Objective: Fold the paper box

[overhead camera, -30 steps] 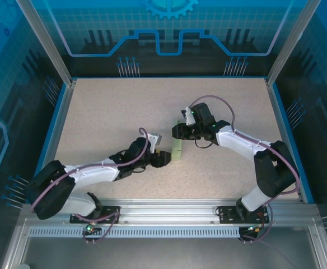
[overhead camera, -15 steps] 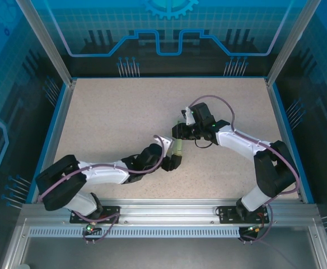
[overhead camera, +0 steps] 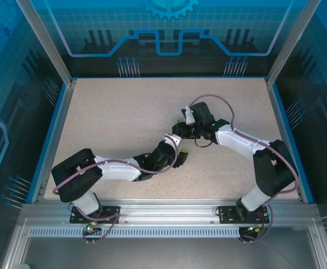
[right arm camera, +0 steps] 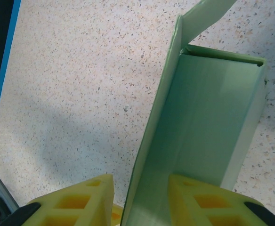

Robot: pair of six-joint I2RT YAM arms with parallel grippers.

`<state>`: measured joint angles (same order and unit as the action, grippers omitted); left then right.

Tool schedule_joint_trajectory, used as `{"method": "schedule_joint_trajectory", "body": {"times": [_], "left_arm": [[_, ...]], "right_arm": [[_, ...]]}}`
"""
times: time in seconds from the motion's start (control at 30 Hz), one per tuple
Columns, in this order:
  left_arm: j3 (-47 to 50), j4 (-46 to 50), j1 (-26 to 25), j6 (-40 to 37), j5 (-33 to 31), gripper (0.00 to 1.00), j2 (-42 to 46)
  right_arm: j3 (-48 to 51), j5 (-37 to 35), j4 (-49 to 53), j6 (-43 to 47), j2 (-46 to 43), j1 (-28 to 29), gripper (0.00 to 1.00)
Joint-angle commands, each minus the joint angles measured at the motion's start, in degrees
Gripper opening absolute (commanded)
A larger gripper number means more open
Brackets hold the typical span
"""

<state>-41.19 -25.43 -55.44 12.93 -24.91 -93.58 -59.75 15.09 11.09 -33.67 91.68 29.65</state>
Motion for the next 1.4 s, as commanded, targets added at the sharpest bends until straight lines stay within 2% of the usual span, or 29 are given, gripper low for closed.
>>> {"method": "schedule_joint_trajectory", "body": {"times": [0.0, 0.67, 1.0, 1.37], "left_arm": [[-1.33, -3.11, -0.37, -1.94, -3.11, 0.74, -1.85], [2.91, -12.44, -0.37, -6.54, -9.39, 0.75, -1.6], [5.26, -13.71, -0.36, -7.55, -10.1, 0.6, -1.89], [8.4, -15.35, 1.1, -10.09, -5.17, 0.39, -1.21]], "right_arm": [[0.04, -0.11, 3.85, -0.53, 1.67, 0.86, 0.37], [-0.36, 0.2, 4.02, -0.78, 1.66, 0.86, 0.37], [-1.31, 0.33, 4.59, -0.78, 0.87, 0.5, 0.37], [-4.47, 0.55, 5.88, 0.42, -1.44, -0.8, 0.44]]}}
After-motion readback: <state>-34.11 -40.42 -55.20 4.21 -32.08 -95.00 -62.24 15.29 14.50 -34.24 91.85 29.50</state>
